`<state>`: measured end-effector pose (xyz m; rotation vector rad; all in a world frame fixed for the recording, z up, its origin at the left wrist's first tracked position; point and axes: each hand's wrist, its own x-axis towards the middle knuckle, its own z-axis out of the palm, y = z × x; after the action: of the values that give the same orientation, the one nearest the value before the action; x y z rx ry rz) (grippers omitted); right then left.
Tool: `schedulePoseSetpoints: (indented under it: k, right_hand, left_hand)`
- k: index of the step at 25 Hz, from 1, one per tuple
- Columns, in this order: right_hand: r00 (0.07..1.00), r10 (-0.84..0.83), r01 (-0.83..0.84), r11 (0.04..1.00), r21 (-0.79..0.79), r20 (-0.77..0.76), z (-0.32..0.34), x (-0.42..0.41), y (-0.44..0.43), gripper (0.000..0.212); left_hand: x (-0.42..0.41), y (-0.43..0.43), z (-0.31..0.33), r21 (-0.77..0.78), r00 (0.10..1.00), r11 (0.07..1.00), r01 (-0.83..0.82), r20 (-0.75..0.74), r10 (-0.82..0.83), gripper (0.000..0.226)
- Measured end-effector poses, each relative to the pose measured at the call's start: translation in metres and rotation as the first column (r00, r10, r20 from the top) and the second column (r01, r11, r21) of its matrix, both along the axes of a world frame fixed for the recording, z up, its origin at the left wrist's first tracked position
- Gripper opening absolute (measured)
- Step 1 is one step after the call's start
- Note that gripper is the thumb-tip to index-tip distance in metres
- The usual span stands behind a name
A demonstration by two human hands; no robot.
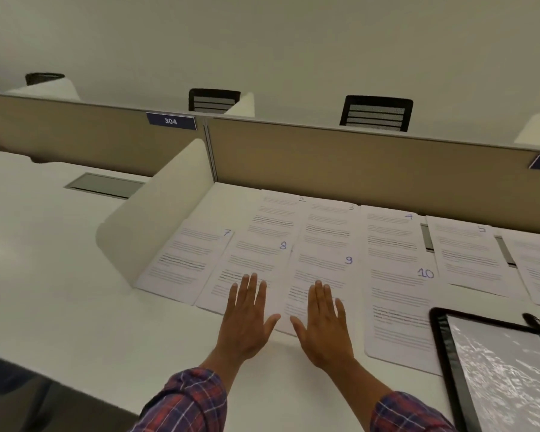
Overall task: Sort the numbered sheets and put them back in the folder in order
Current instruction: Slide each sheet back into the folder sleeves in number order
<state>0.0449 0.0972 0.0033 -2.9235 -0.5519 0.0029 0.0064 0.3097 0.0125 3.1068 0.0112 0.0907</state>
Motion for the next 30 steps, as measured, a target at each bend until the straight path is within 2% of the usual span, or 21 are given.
schedulePoseSetpoints:
  k: [7, 10, 12, 16, 20, 23, 26, 28, 30]
  right_hand:
    - [0.998, 0.063, -0.063, 0.998, -0.031, -0.012, 0.008, 0.079, 0.049, 0.086]
    - [0.997, 0.050, -0.052, 0.998, -0.023, -0.062, 0.011, 0.105, 0.065, 0.087]
    - [0.999, 0.046, -0.047, 0.998, -0.040, -0.028, 0.008, 0.124, 0.075, 0.087]
    - [0.999, 0.005, -0.007, 0.999, -0.039, -0.052, 0.007, 0.166, 0.100, 0.087]
    - [0.996, -0.028, 0.024, 0.998, -0.056, -0.087, 0.005, 0.207, 0.123, 0.095]
    - [0.991, -0.054, 0.046, 0.997, -0.069, -0.122, 0.003, 0.221, 0.139, 0.102]
    - [0.982, -0.068, 0.054, 0.995, -0.080, -0.176, 0.004, 0.231, 0.150, 0.107]
    - [0.978, -0.062, 0.047, 0.996, -0.078, -0.198, -0.001, 0.234, 0.156, 0.107]
    - [0.973, -0.052, 0.032, 0.995, -0.093, -0.227, -0.008, 0.232, 0.158, 0.100]
  left_hand:
    - [0.080, 0.040, 0.000, 0.042, 1.000, 0.999, 0.000, -0.021, 0.001, 0.088]
    - [0.113, 0.057, 0.004, 0.026, 0.999, 1.000, 0.018, -0.040, -0.017, 0.089]
    - [0.136, 0.068, 0.005, 0.026, 0.999, 0.999, 0.036, -0.039, -0.035, 0.088]
    - [0.188, 0.092, 0.003, 0.013, 0.997, 0.998, 0.067, -0.049, -0.066, 0.088]
    - [0.247, 0.115, 0.001, -0.014, 0.996, 0.998, 0.067, -0.052, -0.067, 0.089]
    - [0.280, 0.121, 0.003, -0.093, 0.994, 0.995, 0.022, -0.106, -0.032, 0.089]
    - [0.314, 0.121, 0.003, -0.222, 0.989, 0.971, -0.085, -0.135, 0.055, 0.076]
    - [0.333, 0.118, 0.000, -0.355, 0.978, 0.916, -0.188, -0.152, 0.142, 0.069]
    - [0.351, 0.115, -0.007, -0.494, 0.954, 0.817, -0.298, -0.195, 0.230, 0.059]
